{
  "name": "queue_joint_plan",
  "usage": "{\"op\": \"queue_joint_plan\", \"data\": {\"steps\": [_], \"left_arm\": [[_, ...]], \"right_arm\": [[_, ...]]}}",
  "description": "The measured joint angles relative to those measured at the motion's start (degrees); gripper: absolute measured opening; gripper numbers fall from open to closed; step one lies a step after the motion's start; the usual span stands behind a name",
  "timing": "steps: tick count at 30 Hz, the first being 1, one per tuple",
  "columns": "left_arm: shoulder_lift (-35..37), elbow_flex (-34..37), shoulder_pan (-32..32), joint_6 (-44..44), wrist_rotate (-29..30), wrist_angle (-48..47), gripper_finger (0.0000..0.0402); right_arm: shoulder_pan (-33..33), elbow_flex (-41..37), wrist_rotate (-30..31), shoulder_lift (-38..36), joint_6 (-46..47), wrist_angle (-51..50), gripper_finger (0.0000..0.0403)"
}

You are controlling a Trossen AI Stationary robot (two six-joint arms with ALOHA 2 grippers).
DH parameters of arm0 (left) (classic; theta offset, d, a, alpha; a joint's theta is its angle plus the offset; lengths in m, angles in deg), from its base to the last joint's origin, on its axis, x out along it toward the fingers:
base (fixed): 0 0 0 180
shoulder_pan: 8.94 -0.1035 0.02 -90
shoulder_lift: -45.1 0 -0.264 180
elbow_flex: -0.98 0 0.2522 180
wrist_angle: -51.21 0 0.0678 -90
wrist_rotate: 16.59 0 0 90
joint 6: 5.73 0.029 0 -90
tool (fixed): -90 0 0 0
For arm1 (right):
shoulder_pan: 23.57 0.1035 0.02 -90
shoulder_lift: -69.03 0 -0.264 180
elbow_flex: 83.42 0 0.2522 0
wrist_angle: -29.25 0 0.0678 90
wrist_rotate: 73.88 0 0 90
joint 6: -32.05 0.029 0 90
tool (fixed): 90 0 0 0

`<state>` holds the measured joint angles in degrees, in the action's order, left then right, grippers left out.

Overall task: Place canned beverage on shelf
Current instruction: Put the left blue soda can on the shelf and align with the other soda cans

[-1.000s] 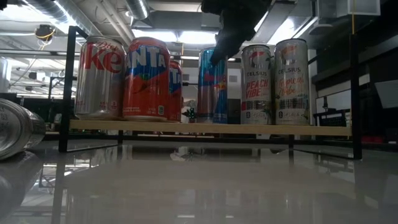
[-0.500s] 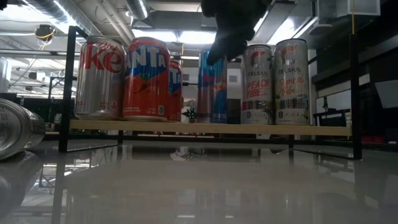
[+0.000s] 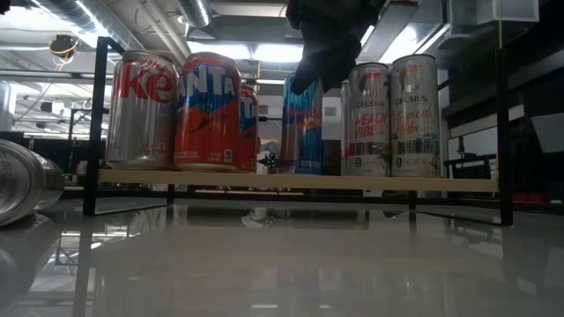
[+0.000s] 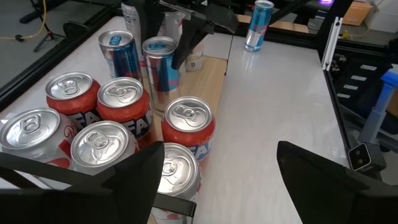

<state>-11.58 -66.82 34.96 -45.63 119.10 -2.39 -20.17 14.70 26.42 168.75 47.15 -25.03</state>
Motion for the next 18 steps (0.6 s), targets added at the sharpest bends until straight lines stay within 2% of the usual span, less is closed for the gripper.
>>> {"op": "queue_joint_plan", "data": {"steps": [5, 18], "left_arm": [[0.00, 0.00, 0.02, -0.02, -0.09, 0.00, 0.0305], [0.00, 0.00, 0.02, 0.00, -0.11, 0.00, 0.0305]], "right_arm": [[0.00, 0.00, 1.71, 0.00, 0.07, -0.27, 0.0252], [-0.05, 0.00, 0.91, 0.00, -0.13, -0.06, 0.0253]]}}
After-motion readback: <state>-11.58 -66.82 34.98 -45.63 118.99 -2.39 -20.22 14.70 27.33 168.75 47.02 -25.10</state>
